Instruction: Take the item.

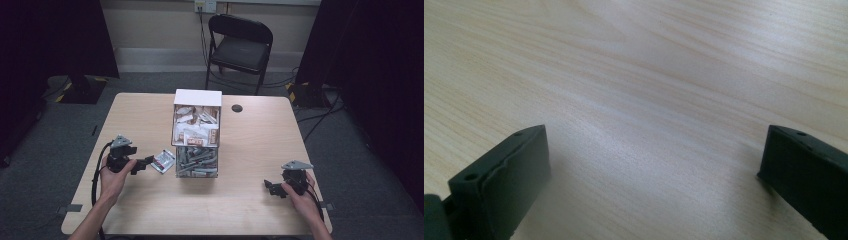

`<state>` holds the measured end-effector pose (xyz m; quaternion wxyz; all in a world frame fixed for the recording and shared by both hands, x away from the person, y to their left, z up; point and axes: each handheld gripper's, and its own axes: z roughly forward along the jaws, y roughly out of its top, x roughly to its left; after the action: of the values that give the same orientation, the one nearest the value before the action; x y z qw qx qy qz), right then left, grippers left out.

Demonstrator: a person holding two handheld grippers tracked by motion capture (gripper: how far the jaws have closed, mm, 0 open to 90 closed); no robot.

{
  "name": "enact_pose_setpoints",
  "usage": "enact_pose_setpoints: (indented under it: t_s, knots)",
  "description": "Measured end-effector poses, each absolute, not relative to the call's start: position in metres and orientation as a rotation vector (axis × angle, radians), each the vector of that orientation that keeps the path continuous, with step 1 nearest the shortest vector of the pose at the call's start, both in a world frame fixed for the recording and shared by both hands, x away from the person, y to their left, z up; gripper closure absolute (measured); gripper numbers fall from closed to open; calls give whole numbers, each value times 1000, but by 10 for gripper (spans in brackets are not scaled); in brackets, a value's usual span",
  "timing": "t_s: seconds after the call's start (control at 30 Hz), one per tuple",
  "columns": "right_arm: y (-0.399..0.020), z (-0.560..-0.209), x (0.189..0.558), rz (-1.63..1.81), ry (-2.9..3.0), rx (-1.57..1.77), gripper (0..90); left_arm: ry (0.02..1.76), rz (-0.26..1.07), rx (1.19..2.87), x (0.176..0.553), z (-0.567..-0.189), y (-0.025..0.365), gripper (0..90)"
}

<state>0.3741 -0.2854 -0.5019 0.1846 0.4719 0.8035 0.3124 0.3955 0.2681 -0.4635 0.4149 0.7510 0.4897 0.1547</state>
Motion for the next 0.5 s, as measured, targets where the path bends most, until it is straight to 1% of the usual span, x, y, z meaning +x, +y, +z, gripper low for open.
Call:
enact_pose_setpoints:
  t_s: [0.03, 0.07, 0.13, 0.33, 0.43, 0.5]
  knots:
    - [-285, -502, 374, 881, 2265, 1330, 0, 1241, 380, 1881, 390, -460, 272, 178]
    - [-285, -502, 374, 880, 2265, 1330, 0, 1254, 403, 1893, 387, -459, 273, 179]
    - [-285, -502, 374, 880, 2266, 1329, 0, 1252, 413, 1915, 383, -459, 277, 203]
    - [-285, -502, 374, 880, 2265, 1331, 0, 1317, 454, 1933, 370, -460, 289, 204]
    - [-285, -502, 374, 880, 2265, 1330, 0, 1345, 488, 1955, 367, -466, 295, 204]
    - [-285, -502, 374, 881, 2265, 1330, 0, 1363, 489, 1953, 366, -470, 296, 204]
